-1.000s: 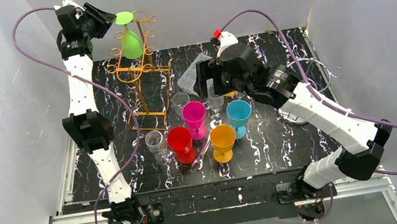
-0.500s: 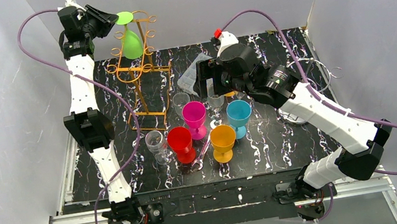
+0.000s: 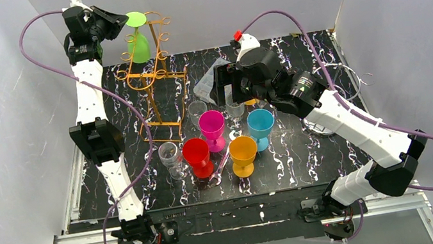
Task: Take the wine glass off the wine glass rack
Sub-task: Pick up the wine glass from the wine rack.
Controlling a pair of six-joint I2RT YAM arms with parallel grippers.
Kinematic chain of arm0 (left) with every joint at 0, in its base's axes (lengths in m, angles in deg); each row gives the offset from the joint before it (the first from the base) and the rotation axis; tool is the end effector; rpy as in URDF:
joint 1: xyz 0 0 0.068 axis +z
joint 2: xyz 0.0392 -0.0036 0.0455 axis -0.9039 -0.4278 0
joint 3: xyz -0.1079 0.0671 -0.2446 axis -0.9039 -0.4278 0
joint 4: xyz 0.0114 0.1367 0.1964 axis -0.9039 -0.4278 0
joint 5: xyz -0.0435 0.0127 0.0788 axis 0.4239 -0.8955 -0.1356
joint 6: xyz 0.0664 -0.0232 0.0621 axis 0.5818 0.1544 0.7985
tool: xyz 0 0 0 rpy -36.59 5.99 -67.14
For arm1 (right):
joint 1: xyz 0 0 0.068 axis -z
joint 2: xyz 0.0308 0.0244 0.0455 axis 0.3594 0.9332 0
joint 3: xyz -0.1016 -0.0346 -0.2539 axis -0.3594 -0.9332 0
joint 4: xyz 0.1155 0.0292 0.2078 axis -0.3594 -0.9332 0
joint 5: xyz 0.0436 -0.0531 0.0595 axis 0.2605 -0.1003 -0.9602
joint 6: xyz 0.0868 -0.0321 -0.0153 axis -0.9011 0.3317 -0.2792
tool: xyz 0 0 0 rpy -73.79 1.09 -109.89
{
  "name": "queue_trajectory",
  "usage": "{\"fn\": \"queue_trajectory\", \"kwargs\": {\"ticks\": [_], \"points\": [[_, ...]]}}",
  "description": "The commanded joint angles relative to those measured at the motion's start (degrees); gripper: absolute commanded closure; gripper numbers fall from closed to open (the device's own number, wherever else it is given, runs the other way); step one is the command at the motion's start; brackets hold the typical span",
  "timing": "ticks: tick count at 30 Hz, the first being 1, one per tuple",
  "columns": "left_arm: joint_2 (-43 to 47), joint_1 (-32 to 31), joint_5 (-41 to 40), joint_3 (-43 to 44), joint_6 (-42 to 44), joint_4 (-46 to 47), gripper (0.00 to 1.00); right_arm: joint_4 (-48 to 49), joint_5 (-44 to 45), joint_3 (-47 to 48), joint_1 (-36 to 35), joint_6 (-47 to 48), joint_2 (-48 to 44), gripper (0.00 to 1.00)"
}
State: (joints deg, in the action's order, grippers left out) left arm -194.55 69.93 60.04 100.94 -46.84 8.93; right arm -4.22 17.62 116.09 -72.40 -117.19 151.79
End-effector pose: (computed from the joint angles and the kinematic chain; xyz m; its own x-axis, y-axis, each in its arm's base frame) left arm 0.5405 0.0155 0.4230 -0.2700 -0.7277 -0.6305 0.1712 0.6081 -0.7752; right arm 0.2157 0.2304 0.4258 -0.4989 0.1090 -0.8598 -0.3913 0.8568 0.3358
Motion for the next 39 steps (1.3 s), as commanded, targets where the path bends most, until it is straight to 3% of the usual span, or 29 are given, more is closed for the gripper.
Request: {"fn": "queue_trajectory", "kwargs": {"ticks": [1,16,39], "points": [[3.4,0.3,1.2,0.3,-0.2,1.4,0.94,2.7,1.4,-0.8,0.4,-0.7,-1.5,0.0],[6.4,1.9,2.3,-2.7,-4.4,5.0,0.99,3.0,1.0,-0.9,0.4,-1.3,-1.4,0.0],[9.9,2.5,1.0,-4.2,-4.8,5.6,1.0,2.8,0.6,-1.2,0.4,-2.0,-2.5,0.0]]}}
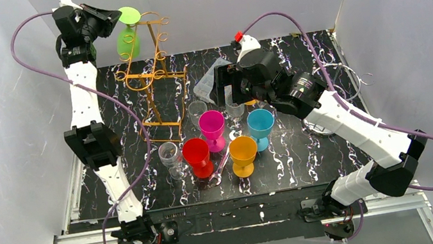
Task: Take the wine glass off the wine glass rack
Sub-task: Pick up the wine glass from the wine rack.
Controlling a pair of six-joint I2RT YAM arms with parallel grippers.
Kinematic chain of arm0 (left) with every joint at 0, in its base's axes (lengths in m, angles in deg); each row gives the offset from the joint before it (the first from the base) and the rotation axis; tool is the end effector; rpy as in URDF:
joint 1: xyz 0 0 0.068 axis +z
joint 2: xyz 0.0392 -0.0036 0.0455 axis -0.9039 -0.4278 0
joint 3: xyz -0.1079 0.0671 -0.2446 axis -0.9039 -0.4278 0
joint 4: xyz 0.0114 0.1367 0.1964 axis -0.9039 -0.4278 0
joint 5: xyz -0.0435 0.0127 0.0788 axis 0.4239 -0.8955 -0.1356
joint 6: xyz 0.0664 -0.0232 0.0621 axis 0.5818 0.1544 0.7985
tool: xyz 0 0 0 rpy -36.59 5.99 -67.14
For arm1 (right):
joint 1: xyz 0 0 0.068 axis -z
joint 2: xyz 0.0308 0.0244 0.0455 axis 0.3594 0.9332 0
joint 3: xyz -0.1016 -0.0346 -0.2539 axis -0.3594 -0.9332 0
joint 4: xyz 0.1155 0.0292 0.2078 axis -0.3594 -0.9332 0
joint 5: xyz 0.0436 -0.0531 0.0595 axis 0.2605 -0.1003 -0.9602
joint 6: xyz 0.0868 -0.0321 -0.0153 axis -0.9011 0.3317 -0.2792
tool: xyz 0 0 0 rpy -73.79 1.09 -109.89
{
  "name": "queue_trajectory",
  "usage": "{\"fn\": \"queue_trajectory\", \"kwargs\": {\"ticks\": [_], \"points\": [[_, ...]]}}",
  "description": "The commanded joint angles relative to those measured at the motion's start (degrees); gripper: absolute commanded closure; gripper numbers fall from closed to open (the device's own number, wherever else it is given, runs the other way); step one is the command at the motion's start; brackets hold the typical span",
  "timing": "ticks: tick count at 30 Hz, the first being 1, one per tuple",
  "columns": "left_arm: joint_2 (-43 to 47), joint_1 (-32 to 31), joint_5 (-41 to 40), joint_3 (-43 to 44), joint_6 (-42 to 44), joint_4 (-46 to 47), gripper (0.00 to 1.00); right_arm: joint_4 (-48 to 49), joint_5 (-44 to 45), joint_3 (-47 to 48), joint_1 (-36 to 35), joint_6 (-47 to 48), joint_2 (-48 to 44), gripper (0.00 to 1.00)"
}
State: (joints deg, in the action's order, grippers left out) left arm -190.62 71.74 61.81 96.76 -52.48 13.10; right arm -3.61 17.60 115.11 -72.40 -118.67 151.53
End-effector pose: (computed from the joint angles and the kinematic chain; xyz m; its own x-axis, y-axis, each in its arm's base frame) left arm 0.5249 0.0283 0.4432 -0.2466 -0.7802 -0.5749 0.1996 0.5396 -0.8179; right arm 0.2158 0.2305 0.4227 -0.5100 0.1298 -0.8503 -0.3781 0.8541 0.3571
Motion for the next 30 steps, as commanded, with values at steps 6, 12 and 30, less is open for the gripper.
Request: {"fn": "queue_trajectory", "kwargs": {"ticks": [6,12,30], "points": [[6.3,1.0,-1.3,0.3,2.1,0.4,1.0,2.1,0.5,-0.3,0.4,-0.6,-2.5,0.0],[5.0,1.7,-0.4,1.3,2.8,0.3,1.0,1.8,0.2,-0.5,0.4,-0.7,-2.7,0.0],[0.8,1.8,-0.3,1.6,-0.1,4.5,1.0,1.3,-0.6,0.2,0.4,-0.8,-2.0,0.0]]}}
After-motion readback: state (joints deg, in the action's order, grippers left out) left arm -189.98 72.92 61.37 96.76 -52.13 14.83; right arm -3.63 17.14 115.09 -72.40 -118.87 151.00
